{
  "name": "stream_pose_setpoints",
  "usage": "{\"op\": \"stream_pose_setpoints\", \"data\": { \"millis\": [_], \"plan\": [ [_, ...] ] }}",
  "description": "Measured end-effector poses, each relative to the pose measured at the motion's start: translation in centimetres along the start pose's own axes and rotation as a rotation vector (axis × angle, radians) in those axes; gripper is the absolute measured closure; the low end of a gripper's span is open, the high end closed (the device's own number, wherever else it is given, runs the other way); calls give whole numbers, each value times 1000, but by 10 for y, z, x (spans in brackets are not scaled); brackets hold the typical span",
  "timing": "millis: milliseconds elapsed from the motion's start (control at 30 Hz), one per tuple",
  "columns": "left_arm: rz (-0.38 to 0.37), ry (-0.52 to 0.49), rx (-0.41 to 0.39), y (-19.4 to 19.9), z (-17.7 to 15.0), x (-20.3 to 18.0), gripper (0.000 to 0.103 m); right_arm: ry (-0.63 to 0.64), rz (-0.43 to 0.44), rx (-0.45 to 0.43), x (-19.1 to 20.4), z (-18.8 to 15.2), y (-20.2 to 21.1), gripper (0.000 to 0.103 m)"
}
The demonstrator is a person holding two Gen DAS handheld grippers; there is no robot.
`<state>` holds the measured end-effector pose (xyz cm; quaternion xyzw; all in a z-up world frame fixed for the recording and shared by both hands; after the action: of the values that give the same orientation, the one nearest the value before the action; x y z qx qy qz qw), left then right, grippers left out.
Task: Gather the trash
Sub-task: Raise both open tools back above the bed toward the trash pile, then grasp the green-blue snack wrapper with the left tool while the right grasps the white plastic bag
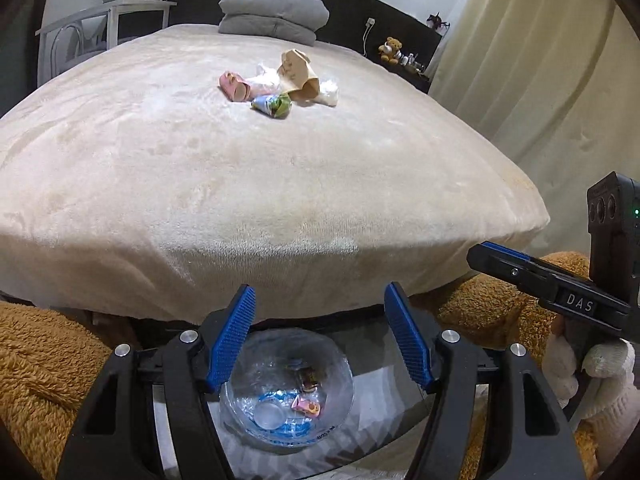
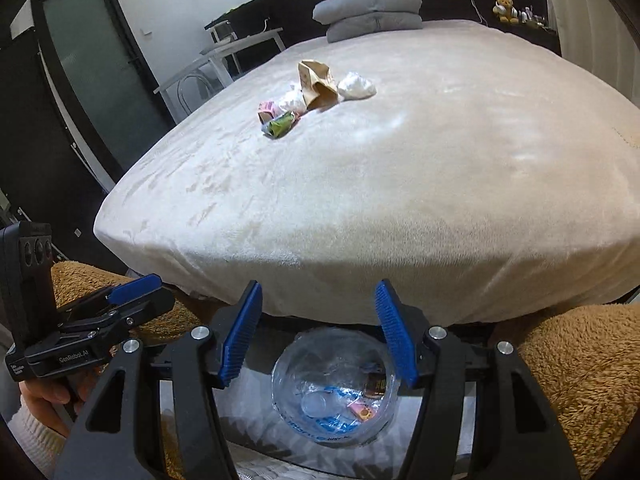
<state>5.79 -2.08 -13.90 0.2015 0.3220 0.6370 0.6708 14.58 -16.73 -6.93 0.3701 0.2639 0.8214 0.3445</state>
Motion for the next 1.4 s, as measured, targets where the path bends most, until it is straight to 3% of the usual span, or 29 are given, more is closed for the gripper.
{"op": "stream_pose_setpoints", "data": {
  "millis": [333,700,967,1067,1200,1300,1400],
  "plan": [
    [-18,0,-49,9,21,9,37,53,9,-74,-1,39,9,44],
    [-20,-13,-29,-10,66,39,37,85,1,-37,-12,105,-33,44],
    [-18,-21,-4,-35,100,60,37,32,38,8,-15,154,-77,44],
    [-12,-47,9,-47,112,65,37,3,65,12,-14,174,-92,34],
    [-8,-61,31,-64,125,73,37,-55,84,27,-18,201,-117,31],
    [-24,-56,50,-78,132,77,37,-133,103,43,-27,219,-139,17],
    [-25,-76,70,-92,141,78,37,-219,122,81,-35,234,-163,17]
  ]
}}
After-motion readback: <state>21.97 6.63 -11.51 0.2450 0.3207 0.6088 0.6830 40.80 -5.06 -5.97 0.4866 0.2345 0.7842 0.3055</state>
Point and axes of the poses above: each gripper's, at about its wrist camera, not at the fingertips, and y roughly against the way its jaws point, x to its left, z to its top, the point moved 10 cm from there along -y, roughly the way its jaws point, and after that the axes turned 10 degrees about -y, right-handed, at the moved point
